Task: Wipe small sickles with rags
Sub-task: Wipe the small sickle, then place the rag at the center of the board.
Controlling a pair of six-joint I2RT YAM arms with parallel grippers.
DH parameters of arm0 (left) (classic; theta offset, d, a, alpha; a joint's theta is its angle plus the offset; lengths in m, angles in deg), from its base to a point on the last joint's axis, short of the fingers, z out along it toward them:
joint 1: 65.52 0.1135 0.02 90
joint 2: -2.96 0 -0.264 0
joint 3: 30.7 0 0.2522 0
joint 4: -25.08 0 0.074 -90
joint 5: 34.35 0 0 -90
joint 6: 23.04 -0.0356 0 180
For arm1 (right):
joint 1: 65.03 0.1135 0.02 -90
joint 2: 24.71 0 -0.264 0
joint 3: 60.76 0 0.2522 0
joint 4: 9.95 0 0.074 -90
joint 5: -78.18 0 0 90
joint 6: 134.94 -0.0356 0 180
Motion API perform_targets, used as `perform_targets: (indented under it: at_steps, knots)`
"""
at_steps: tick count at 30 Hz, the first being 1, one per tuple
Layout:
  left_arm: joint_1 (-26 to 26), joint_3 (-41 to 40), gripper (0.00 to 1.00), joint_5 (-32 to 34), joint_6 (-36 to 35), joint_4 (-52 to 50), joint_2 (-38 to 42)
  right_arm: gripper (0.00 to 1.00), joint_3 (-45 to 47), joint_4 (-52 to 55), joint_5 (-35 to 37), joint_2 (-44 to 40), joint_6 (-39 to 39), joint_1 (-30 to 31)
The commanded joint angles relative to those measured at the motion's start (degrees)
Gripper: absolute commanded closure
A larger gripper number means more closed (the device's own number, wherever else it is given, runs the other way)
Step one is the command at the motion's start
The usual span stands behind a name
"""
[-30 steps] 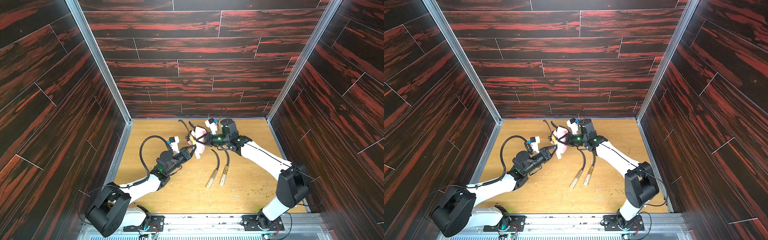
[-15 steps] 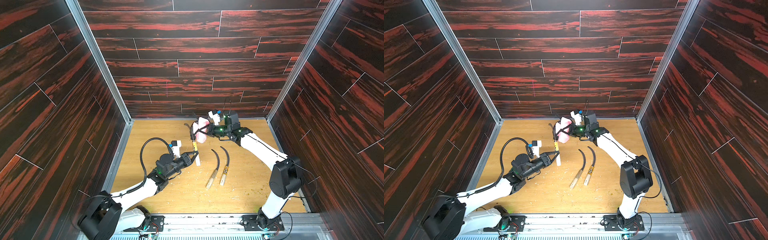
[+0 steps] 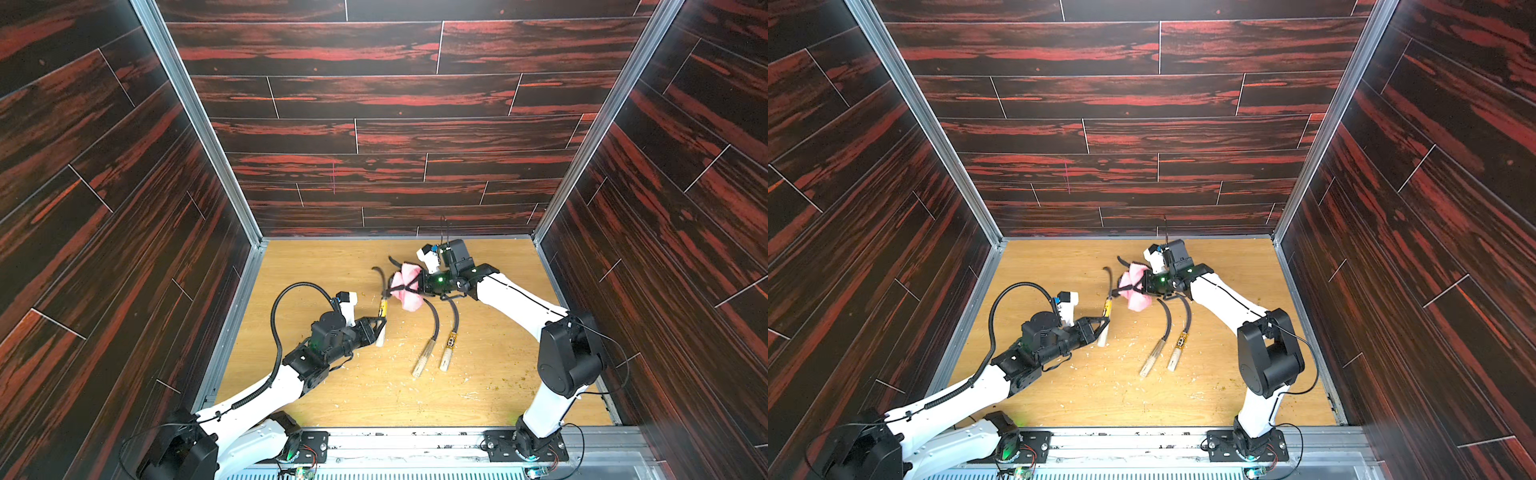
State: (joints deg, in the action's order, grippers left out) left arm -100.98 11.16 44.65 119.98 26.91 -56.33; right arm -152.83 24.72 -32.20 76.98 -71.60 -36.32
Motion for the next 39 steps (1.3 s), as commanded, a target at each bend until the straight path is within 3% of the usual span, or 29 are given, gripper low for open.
perform_targets:
  at_steps: [1, 10, 15, 24, 30, 39]
  knots:
    - [0.3, -0.2, 1.0, 2.0, -2.5, -4.1, 3.9, 1.0, 1.5, 3.0, 5.9, 0.6, 2.1, -0.4]
    - [0.3, -1.8, 1.0, 3.7, -3.4, -11.3, 7.0, 1.0, 2.6, 2.2, 4.6, -0.2, 1.8, -0.2]
    - [0.3, -0.1, 1.0, 4.4, -7.5, -20.4, 3.4, 1.0, 1.8, 4.7, 6.0, -2.7, 3.2, -0.2]
    - [0.2, 3.0, 1.0, 3.8, -11.3, -26.2, -4.4, 1.0, -0.1, 8.4, 7.1, -6.7, 5.2, -0.2]
    - [-0.1, 4.9, 1.0, 5.1, -12.2, -28.2, -8.8, 1.0, -3.1, 13.1, 5.8, -2.1, 7.6, 0.1]
    - [-0.4, 4.3, 1.0, 6.3, -10.6, -26.1, -8.6, 1.0, -4.2, 14.2, 8.0, 5.7, 8.3, 3.3]
